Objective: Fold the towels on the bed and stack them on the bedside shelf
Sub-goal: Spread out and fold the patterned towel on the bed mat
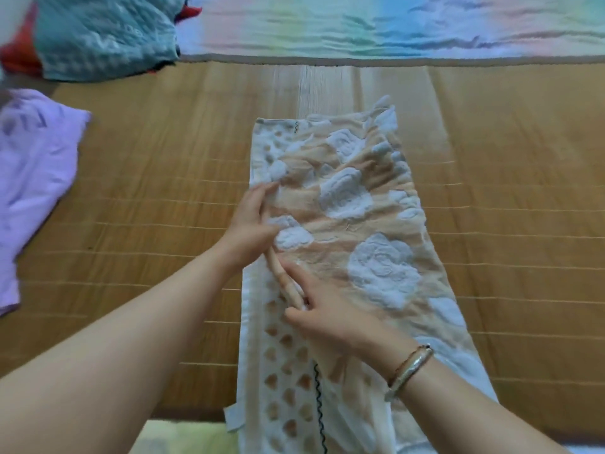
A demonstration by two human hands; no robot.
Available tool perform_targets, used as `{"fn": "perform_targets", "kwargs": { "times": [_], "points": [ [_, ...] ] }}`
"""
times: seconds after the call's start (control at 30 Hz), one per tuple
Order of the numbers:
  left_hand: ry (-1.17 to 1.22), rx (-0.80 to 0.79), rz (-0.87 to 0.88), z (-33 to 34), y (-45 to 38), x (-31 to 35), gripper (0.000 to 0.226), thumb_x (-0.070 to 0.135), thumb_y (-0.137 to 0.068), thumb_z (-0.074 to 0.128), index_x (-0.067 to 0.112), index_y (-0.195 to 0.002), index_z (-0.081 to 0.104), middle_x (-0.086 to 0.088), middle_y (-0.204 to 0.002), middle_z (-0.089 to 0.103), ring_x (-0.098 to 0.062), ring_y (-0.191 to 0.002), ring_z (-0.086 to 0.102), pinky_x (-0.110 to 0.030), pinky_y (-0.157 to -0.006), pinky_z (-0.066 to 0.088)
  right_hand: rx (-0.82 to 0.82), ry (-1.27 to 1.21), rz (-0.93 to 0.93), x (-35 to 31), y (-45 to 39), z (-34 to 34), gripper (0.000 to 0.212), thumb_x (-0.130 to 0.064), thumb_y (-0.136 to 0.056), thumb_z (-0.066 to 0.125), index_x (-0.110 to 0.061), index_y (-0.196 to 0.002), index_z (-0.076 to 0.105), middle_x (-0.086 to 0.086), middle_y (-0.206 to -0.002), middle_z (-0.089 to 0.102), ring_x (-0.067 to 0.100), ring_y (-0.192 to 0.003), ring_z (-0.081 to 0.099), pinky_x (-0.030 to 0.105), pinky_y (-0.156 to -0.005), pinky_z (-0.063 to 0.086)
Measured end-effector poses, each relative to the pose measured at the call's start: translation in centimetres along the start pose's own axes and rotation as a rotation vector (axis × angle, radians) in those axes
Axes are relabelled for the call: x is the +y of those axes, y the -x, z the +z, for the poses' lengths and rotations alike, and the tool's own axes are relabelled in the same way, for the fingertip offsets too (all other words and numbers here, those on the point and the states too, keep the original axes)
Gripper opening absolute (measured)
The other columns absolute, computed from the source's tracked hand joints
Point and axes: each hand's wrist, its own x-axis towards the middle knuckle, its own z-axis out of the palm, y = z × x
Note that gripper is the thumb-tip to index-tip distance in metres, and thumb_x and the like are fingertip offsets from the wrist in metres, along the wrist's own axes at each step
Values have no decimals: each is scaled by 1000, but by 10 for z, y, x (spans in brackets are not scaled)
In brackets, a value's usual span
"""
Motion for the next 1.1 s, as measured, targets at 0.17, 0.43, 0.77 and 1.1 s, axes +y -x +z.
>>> {"fn": "perform_targets", "kwargs": {
  "times": [0.17,0.43,0.77,1.1],
  "points": [
    [-57,-40,-236,-6,18,-51,76,-6,-77,59,21,-144,35,1,-146,33,-20,-131,41,-40,-108,39,-144,46,94,12,-14,41,76,-16,-85,49,-40,-148,13,4,-86,59,13,-71,55,24,-62,45],
    [112,-28,-580,10,79,-67,40,20,-80,72,17,-113,49,2,-91,60,-15,-90,63,-41,-80,58,-14,48,169,38,14,61,26,-36,-84,53,-32,-108,46,0,-86,64,17,-76,61,44,-76,53],
    [4,148,-578,8,138,-84,5,13,-81,71,14,-84,66,0,-86,67,-21,-88,65,-34,-77,52,-270,131,122,20,42,79,14,-26,-86,56,-12,-90,54,-4,-78,53,14,-73,51,31,-64,42],
    [-9,156,-722,41,157,-86,53,43,-76,74,12,-109,46,-2,-102,55,-19,-93,56,-27,-70,41,263,526,-67,48,17,35,26,-19,-91,47,-16,-116,55,4,-114,56,23,-109,49,35,-90,42]
  ]
}}
